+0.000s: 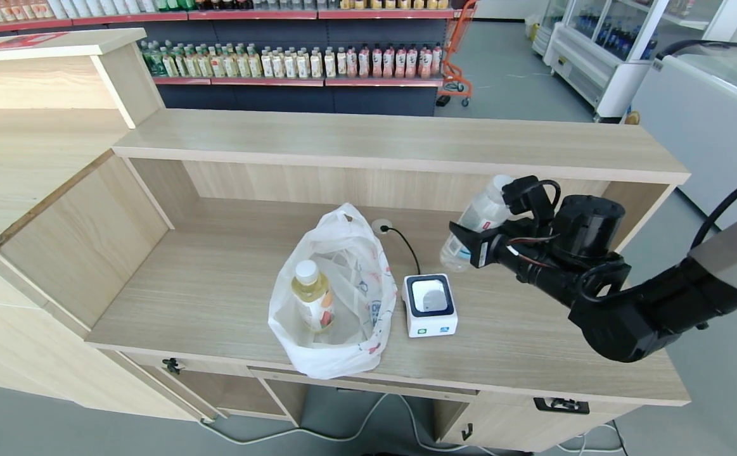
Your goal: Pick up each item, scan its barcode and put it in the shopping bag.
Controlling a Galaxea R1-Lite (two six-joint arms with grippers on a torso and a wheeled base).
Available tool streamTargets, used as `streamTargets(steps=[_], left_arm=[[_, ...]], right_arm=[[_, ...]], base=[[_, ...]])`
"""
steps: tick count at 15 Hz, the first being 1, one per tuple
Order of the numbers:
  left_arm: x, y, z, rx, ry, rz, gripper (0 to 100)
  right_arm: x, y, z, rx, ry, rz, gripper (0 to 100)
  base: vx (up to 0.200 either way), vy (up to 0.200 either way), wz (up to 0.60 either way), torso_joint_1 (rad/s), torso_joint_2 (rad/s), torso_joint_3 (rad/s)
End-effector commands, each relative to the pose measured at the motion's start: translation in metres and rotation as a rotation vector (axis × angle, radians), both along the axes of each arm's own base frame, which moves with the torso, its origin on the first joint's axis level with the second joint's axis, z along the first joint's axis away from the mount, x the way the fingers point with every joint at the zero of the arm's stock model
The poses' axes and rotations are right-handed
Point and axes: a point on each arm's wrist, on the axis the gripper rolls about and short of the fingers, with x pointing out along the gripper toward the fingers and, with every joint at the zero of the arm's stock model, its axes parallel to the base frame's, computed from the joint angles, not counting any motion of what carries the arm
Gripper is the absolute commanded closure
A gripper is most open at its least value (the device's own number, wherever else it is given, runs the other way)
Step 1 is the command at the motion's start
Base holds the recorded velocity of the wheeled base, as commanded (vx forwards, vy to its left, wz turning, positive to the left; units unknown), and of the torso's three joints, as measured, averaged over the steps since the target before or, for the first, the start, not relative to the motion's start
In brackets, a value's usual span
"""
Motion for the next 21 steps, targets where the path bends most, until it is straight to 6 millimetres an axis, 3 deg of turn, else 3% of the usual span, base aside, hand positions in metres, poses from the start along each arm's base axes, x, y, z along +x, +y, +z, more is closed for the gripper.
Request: streamTargets(steps=[1, 3, 7, 13, 21], left_arm=[[0.0, 0.0, 0.0, 0.0, 0.001, 0.0, 0], [0.0, 0.0, 0.0, 0.0, -0.001, 0.0, 0], [0.0, 0.0, 0.0, 0.0, 0.001, 0.0, 0], [0.0, 0.0, 0.0, 0.0, -0.001, 0.0, 0], [0.0, 0.0, 0.0, 0.0, -0.001, 0.0, 0]], right_arm=[[-0.005, 0.0, 0.012, 0.014, -0.031, 0.005, 100], [-0.011, 0.011, 0.015, 0.037, 0.002, 0.039, 100], [-0.019, 0.038, 0.006, 0.068, 0.075, 0.122, 100], [0.007, 0.062, -0.05, -0.015, 0.136, 0.136, 100], [0.04, 0.088, -0.079, -0.039, 0.103, 0.152, 100]], base=[[0.0, 0.2, 0.0, -0.012, -0.01, 0.007], [0.0, 0.2, 0.0, 0.022, 0.01, -0.002], [0.0, 0.0, 0.0, 0.0, 0.0, 0.0], [0.0, 0.0, 0.0, 0.0, 0.0, 0.0], [0.0, 0.0, 0.0, 0.0, 0.0, 0.0]])
